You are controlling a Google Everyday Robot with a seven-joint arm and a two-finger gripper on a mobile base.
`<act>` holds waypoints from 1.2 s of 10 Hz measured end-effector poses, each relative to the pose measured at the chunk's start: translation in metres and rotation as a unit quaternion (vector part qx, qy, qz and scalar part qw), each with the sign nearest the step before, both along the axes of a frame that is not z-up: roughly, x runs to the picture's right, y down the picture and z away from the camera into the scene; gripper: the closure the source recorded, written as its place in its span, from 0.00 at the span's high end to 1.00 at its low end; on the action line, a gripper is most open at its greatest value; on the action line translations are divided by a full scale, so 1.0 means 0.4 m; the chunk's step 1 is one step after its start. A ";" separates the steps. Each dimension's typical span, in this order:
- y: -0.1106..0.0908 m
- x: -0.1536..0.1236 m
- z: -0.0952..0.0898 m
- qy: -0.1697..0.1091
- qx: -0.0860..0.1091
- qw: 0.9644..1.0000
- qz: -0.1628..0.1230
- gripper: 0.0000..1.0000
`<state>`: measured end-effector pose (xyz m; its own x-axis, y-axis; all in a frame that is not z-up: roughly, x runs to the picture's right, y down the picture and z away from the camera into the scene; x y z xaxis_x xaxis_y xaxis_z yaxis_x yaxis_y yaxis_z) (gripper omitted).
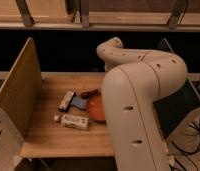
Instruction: Place the ceramic cup in the ceramic bowl
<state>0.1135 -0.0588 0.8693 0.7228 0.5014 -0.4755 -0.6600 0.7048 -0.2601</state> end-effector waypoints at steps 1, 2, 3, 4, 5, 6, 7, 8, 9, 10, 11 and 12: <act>-0.019 -0.011 -0.032 -0.001 0.017 1.000 -0.010 0.00; -0.032 -0.039 -0.074 -0.007 0.036 0.999 -0.028 0.00; -0.022 -0.092 -0.122 -0.021 0.049 0.997 -0.052 0.00; -0.003 -0.128 -0.151 -0.032 0.054 0.996 -0.067 0.00; 0.036 -0.171 -0.182 -0.046 0.051 0.994 -0.083 0.00; 0.078 -0.207 -0.207 -0.059 0.044 0.993 -0.093 0.00; 0.112 -0.237 -0.225 -0.071 0.039 0.992 -0.102 0.00; 0.126 -0.248 -0.235 -0.075 0.036 0.991 -0.106 0.00; 0.131 -0.250 -0.236 -0.076 0.035 0.991 -0.107 0.00; 0.130 -0.250 -0.236 -0.076 0.035 0.991 -0.107 0.00; 0.131 -0.251 -0.234 -0.076 0.034 0.991 -0.108 0.00; 0.144 -0.256 -0.225 -0.079 0.027 0.990 -0.117 0.00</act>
<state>0.0110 -0.0014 0.7792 0.8849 0.3339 -0.3248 -0.4321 0.8488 -0.3047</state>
